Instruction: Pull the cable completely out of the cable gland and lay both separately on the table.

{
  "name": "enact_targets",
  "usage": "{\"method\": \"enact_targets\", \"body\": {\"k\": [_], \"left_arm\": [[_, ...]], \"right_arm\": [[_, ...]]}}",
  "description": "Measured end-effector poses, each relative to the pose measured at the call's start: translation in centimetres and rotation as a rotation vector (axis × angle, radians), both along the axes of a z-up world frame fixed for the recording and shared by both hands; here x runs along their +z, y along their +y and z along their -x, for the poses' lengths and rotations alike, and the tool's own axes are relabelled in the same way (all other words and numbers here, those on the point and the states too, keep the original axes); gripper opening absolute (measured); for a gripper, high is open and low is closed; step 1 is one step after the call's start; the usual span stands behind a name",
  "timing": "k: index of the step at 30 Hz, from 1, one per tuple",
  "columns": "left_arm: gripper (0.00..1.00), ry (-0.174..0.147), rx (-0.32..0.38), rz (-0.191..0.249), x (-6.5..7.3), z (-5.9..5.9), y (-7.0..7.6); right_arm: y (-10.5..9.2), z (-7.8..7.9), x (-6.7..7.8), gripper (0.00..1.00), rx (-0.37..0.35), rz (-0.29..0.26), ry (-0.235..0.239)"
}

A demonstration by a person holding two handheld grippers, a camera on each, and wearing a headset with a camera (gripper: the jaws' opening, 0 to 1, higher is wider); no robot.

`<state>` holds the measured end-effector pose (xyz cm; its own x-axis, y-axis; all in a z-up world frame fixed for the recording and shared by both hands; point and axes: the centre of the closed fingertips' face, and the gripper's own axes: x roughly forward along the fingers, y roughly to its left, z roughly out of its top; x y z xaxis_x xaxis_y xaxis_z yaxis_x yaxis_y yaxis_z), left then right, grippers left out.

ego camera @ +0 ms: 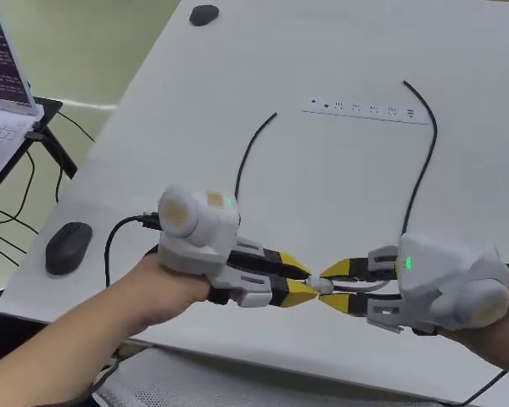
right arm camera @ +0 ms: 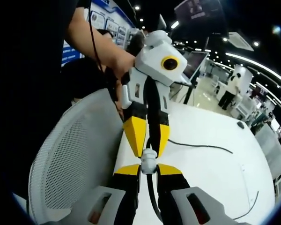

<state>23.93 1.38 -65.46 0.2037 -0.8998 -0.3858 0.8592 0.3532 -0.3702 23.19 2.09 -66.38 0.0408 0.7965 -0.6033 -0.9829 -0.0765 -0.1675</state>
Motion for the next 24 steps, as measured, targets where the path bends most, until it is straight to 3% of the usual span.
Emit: {"method": "enact_targets", "body": {"k": [2, 4, 7, 10, 15, 16, 19, 21, 24], "left_arm": [[0.15, -0.011, -0.002, 0.004, 0.2, 0.0, -0.2], [0.15, -0.042, -0.003, 0.000, 0.4, -0.2, -0.3], [0.15, -0.092, -0.018, -0.016, 0.6, -0.2, -0.4], [0.15, -0.114, -0.023, -0.030, 0.6, -0.4, -0.2], [0.15, -0.157, -0.013, -0.040, 1.0, -1.2, 0.0], [0.15, -0.164, -0.009, -0.043, 1.1, -1.3, 0.0], [0.15, -0.182, 0.004, -0.042, 1.4, -1.8, 0.1], [0.15, -0.188, 0.010, -0.043, 1.5, -2.1, 0.1], [0.15, -0.201, 0.003, -0.041, 1.9, -2.2, -0.1]], "right_arm": [[0.2, 0.1, 0.2, 0.11, -0.016, -0.008, 0.025], [0.1, 0.0, 0.2, 0.13, -0.024, 0.002, 0.020], [-0.2, -0.3, 0.5, 0.19, -0.084, -0.002, 0.046], [-0.8, -0.6, 1.0, 0.21, -0.169, -0.011, 0.087], [-2.4, -1.4, 1.6, 0.23, -0.294, -0.019, 0.075], [-2.5, -1.4, 1.6, 0.24, -0.306, -0.017, 0.070], [-3.6, -2.8, 1.3, 0.22, -0.410, 0.011, -0.037], [-3.7, -2.8, 1.1, 0.19, -0.434, 0.010, -0.040], [-3.7, -3.4, 1.0, 0.16, -0.463, 0.023, -0.112]]}}
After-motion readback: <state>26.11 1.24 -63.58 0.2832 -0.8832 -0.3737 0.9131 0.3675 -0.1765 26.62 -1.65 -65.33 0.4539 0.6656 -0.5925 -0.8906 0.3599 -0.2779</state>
